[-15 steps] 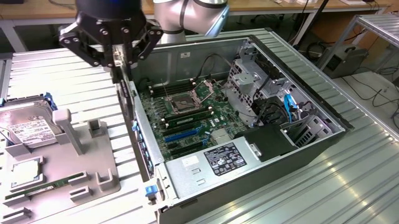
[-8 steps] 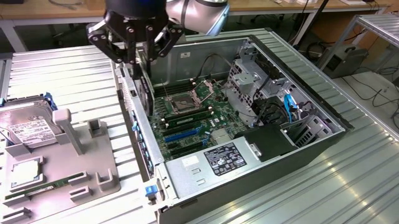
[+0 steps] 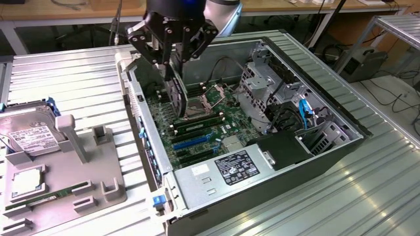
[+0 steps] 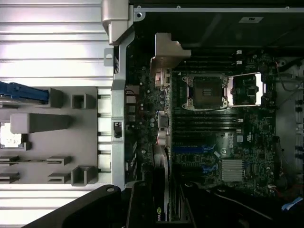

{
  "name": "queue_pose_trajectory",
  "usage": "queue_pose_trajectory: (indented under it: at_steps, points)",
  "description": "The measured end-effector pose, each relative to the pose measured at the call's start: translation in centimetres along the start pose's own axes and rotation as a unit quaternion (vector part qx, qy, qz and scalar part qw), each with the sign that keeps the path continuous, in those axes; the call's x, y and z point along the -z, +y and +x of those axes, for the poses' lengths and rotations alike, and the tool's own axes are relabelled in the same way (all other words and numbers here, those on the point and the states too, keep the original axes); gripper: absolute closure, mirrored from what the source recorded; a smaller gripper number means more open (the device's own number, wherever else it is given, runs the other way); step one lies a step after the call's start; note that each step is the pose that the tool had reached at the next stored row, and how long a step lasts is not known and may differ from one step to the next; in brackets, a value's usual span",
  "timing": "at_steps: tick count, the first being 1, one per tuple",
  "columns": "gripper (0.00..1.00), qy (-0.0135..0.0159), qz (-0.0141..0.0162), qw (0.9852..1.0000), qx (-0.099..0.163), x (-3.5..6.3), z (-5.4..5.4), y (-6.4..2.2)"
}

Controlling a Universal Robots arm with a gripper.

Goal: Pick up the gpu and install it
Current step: 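Pick up the gpu and move the gpu toward the slot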

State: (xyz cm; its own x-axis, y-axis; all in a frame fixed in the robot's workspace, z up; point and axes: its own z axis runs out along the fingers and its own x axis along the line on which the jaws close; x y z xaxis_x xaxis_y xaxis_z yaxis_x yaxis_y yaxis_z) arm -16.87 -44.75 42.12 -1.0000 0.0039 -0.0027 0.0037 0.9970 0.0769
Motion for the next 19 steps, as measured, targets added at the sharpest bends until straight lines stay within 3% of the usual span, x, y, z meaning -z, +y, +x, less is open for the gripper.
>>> queue_pose_trajectory:
  at_steps: [14, 19]
  points:
    - [0.74, 0.0013, 0.0003, 1.0, 0.0, -2.63, -7.7, -0.16]
    - [0.74, 0.0013, 0.0002, 1.0, 0.0, -3.57, -10.1, -0.28]
